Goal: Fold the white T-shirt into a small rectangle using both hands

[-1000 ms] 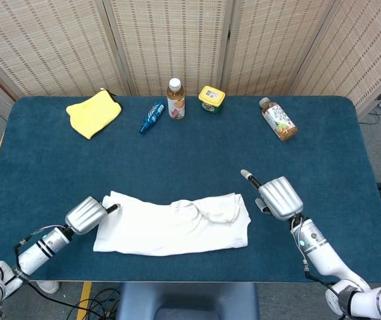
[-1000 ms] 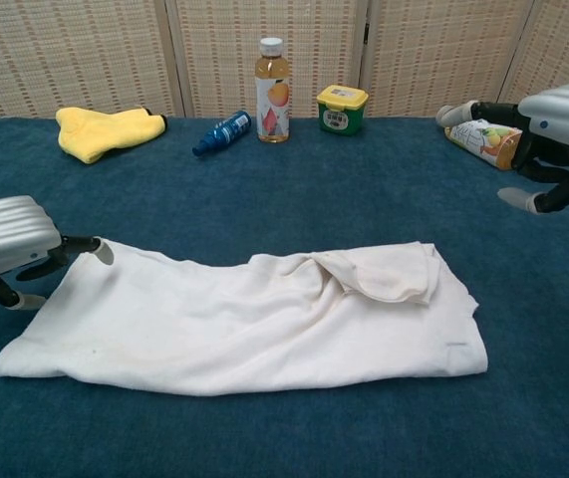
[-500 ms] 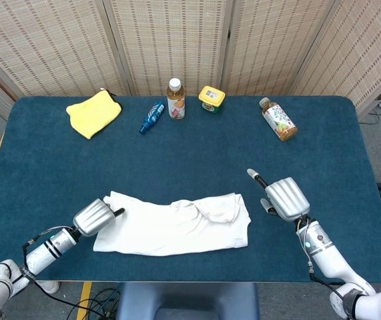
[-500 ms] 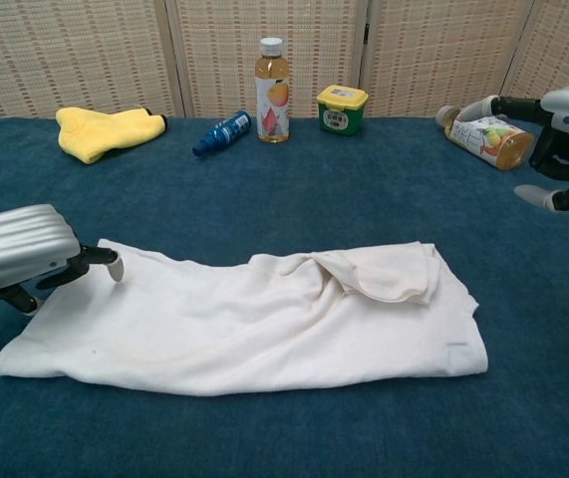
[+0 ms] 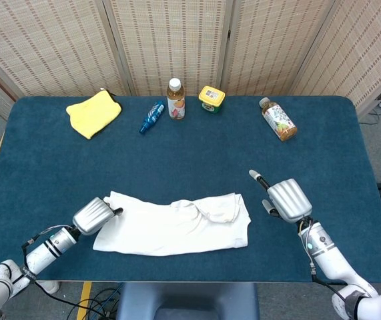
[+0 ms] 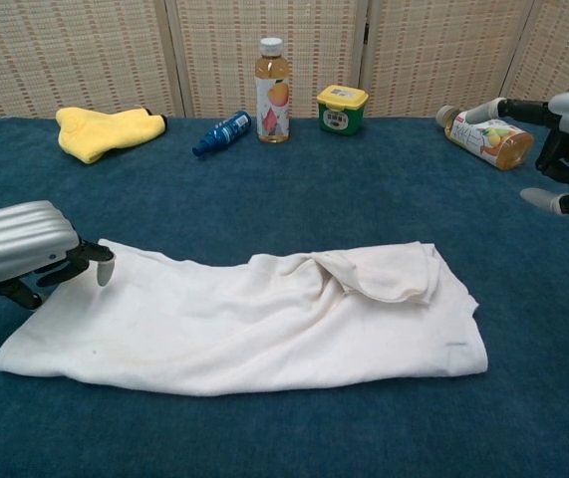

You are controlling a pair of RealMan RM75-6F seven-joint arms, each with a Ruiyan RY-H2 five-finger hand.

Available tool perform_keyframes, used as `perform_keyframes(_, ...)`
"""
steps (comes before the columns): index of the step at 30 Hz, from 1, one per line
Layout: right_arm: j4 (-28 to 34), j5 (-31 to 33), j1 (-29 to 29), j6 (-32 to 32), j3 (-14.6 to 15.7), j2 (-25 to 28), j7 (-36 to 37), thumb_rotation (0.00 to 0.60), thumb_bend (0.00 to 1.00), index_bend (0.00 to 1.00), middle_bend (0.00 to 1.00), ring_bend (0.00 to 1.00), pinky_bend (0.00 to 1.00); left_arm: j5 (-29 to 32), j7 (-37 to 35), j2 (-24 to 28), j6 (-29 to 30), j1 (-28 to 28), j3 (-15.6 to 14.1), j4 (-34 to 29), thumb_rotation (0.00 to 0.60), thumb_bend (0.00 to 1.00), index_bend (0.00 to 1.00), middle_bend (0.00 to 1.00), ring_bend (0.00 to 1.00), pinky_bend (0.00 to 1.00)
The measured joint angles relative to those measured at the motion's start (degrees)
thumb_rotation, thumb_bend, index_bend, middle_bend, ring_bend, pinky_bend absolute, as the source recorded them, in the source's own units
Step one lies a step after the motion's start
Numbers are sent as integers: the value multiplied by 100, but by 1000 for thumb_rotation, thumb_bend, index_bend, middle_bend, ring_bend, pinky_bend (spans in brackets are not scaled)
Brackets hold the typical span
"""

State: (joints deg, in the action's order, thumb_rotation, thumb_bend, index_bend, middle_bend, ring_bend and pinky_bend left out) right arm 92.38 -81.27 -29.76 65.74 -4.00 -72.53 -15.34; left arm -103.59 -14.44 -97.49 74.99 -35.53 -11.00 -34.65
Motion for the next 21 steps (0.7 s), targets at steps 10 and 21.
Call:
perform_keyframes(10,26,-54,20,-41,3,12,35,600,414,61,916,955,1000,37,-43,-47,13,44,6,54,600,450,574,838,767,840)
perform_keyframes(21,72,-132,48,-21,-6,44,85,600,414,61,916,955,1000,234,-254,-30,139,209,134,-63,600,485,657,857,778,840)
